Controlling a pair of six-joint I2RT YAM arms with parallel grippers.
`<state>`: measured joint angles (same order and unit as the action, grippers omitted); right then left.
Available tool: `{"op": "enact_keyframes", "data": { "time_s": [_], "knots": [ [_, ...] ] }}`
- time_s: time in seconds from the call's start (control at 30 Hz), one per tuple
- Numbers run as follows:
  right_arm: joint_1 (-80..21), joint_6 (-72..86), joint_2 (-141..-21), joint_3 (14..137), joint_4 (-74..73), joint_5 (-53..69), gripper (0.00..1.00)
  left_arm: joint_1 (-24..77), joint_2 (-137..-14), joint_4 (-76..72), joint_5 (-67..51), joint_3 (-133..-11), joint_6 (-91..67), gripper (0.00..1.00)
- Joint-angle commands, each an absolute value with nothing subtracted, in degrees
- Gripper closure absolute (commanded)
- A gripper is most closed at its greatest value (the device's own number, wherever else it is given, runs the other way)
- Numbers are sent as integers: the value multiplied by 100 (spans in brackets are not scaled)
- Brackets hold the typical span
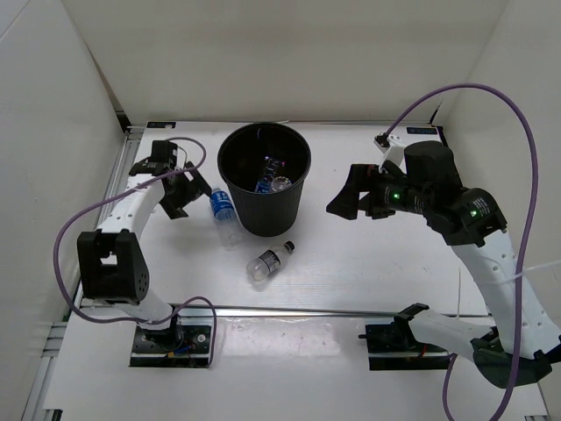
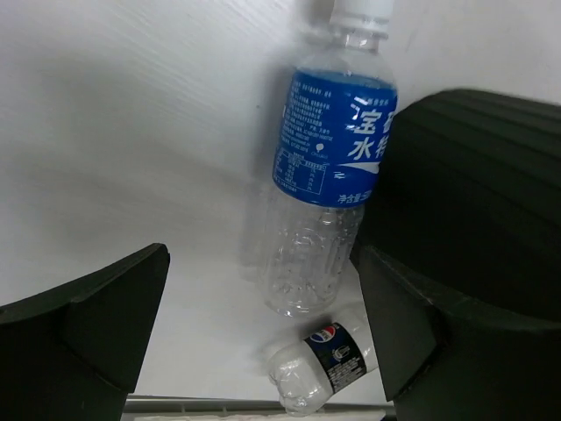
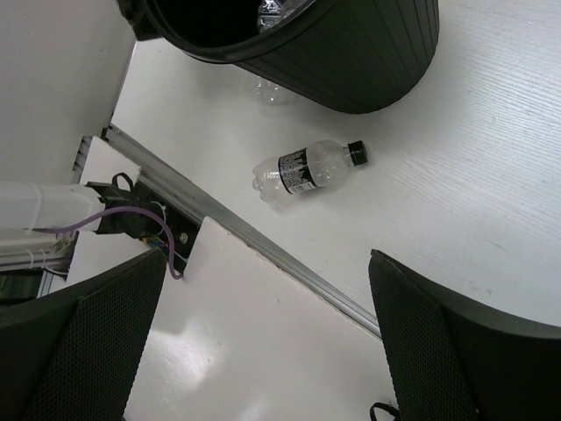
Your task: Put the plastic bottles in the bin
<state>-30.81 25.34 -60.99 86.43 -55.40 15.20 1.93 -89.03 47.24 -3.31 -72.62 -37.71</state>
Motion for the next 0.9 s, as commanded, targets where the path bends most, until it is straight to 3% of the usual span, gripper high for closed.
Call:
{"op": "enact_keyframes", "data": {
  "time_s": [0.0,0.47,0.87],
  "knots": [
    [-3059,2496,-6073,8648,-5370,1617,0,114,-8814,3966,-1377,-7129,-3314,0],
    [-3059,2391,-6021,8648,-5423,1451,0,-97,-9905,3313,-2443,-6952,-2707,0],
    [-3059,2338,-6073,8701,-5423,1397,0,255,-10538,3208,-2566,-7005,-2646,0]
  ]
}}
